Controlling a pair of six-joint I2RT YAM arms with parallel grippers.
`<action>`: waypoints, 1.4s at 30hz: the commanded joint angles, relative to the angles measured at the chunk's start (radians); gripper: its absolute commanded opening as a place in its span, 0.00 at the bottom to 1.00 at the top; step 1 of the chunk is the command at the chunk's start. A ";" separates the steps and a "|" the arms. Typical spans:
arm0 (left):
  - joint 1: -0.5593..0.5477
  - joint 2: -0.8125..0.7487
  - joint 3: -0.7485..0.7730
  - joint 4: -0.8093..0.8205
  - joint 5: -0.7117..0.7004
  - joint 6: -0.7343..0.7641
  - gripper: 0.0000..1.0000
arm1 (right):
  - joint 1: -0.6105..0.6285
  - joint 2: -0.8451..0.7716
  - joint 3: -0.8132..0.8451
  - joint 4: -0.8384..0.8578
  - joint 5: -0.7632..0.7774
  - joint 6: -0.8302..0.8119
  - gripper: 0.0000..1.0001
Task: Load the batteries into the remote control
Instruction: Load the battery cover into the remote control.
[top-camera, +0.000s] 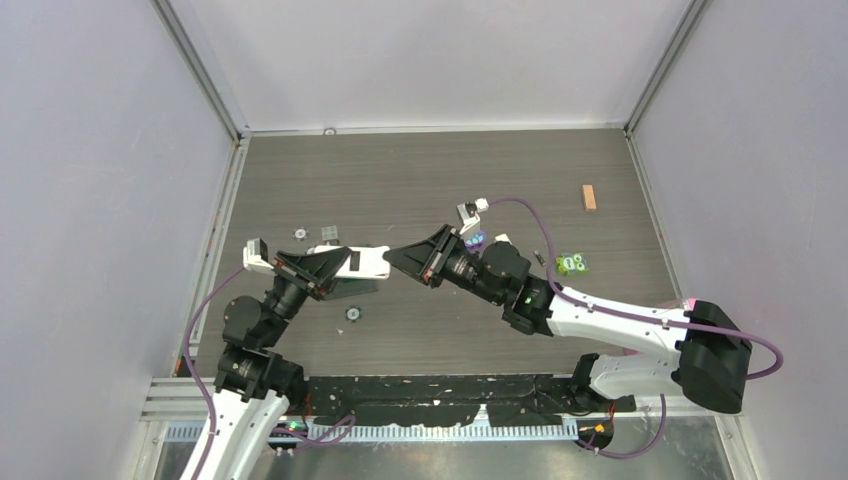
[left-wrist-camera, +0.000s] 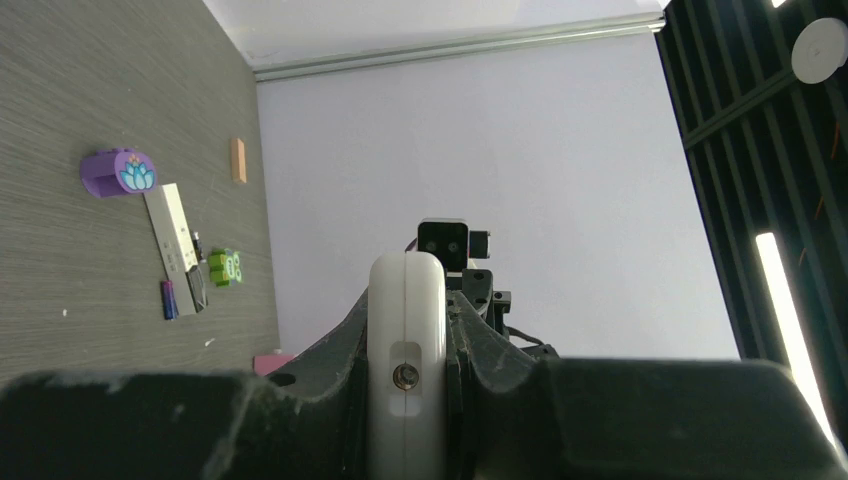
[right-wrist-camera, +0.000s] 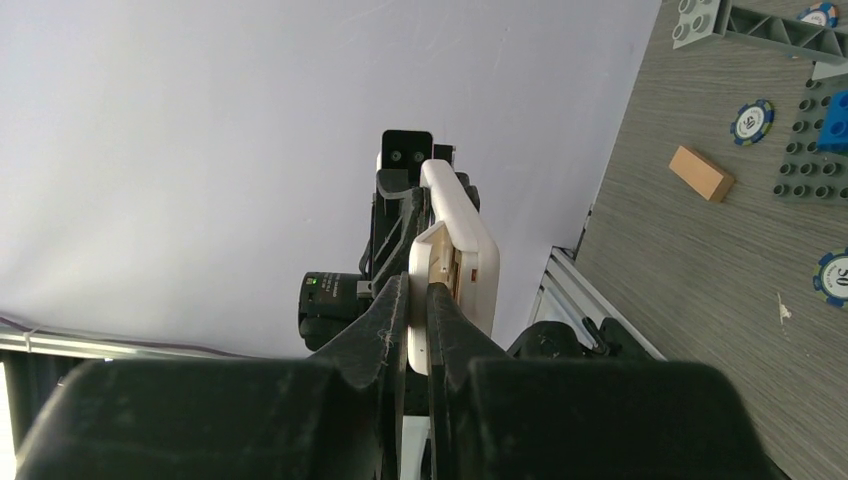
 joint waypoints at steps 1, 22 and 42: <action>-0.001 -0.011 0.025 0.108 0.023 -0.059 0.00 | -0.006 0.014 0.011 0.038 0.015 -0.013 0.05; -0.001 -0.027 -0.010 0.182 -0.015 -0.105 0.00 | 0.062 0.013 0.155 -0.341 0.109 -0.132 0.11; -0.001 -0.036 -0.016 0.155 -0.018 -0.100 0.00 | 0.067 0.013 0.236 -0.444 0.100 -0.240 0.36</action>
